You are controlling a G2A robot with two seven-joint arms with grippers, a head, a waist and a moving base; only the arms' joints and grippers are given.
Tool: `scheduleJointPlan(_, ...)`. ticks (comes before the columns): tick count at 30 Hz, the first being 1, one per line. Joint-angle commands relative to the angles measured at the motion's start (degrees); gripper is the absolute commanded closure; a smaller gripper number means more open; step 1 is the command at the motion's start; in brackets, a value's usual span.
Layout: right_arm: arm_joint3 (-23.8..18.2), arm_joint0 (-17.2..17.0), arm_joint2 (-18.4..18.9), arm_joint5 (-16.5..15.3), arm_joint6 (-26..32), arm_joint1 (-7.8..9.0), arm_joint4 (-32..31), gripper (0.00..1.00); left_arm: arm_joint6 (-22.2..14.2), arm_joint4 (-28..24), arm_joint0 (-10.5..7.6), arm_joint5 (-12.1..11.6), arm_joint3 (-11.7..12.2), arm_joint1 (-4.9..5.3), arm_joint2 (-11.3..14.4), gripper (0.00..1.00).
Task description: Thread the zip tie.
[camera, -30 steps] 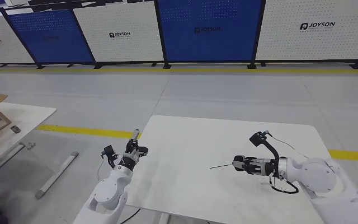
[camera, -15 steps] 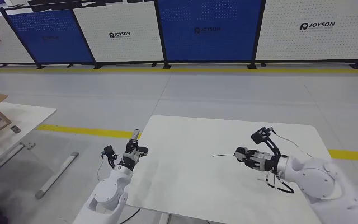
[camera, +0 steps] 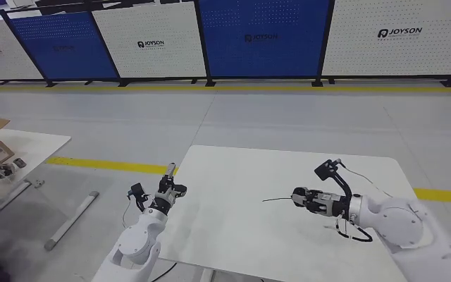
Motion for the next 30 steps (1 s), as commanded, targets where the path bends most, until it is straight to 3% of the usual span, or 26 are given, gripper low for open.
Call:
scheduleJointPlan(1, 0.0, 0.0, 0.0, 0.0, 0.0, 0.00, 0.0, 1.00, 0.0, 0.0, 0.00, 0.0, 0.0, 0.00, 0.0, 0.00)
scheduleJointPlan(10, 0.5, 0.0, 0.2, 0.0, -5.5, 0.08, -6.7, 1.00, 0.0, 0.0, 0.00, 0.0, 0.0, 0.00, 0.0, 0.00)
scheduleJointPlan(13, 0.3, -0.1, -0.6, 0.0, -8.5, 0.47, -17.0, 1.00, 0.0, 0.0, 0.00, 0.0, 0.0, 0.00, 0.0, 0.00)
scheduleJointPlan(15, -0.5, -0.4, -2.0, 0.0, -9.9, 0.51, -20.3, 1.00, 0.0, 0.0, 0.00, 0.0, 0.0, 0.00, 0.0, 0.00)
scheduleJointPlan(19, -0.4, 0.5, -3.9, 0.0, -10.5, 0.60, -18.8, 1.00, 0.0, 0.0, 0.00, 0.0, 0.0, 0.00, 0.0, 0.00)
scheduleJointPlan(30, -0.4, 0.5, -3.9, 0.0, -10.5, 0.60, -18.8, 1.00, 0.0, 0.0, 0.00, 0.0, 0.0, 0.00, 0.0, 0.00)
